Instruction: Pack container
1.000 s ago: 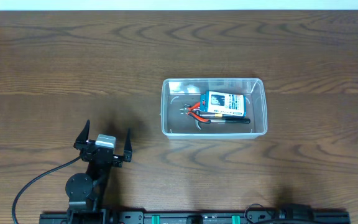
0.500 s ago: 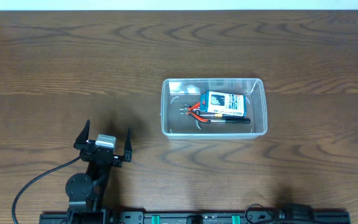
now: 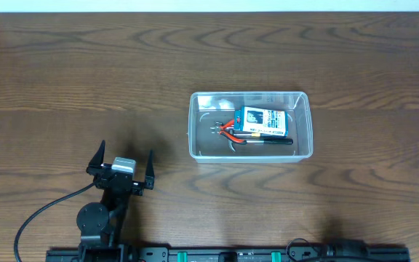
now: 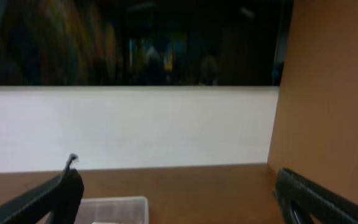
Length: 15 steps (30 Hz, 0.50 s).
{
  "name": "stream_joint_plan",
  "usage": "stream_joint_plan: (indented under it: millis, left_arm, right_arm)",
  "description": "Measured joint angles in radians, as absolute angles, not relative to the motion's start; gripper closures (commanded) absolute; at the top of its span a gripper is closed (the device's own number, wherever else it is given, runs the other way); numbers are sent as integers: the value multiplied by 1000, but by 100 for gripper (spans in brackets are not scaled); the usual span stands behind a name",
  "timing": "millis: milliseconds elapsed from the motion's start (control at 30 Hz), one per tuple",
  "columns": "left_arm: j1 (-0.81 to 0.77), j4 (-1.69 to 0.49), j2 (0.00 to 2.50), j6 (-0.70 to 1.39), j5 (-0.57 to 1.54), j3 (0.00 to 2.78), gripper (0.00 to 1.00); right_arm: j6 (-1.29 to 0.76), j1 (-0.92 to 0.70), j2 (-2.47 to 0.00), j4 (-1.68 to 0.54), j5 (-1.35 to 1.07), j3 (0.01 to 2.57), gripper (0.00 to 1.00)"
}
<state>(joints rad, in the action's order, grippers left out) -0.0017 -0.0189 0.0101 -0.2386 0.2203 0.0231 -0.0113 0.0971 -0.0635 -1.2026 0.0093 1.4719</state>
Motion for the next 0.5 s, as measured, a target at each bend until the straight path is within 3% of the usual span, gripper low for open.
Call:
stream_joint_plan:
  millis: [500]
  left_arm:
    - [-2, -19, 10, -239, 220, 23, 2]
  right_arm:
    - [12, 90, -6, -638, -38, 897, 1]
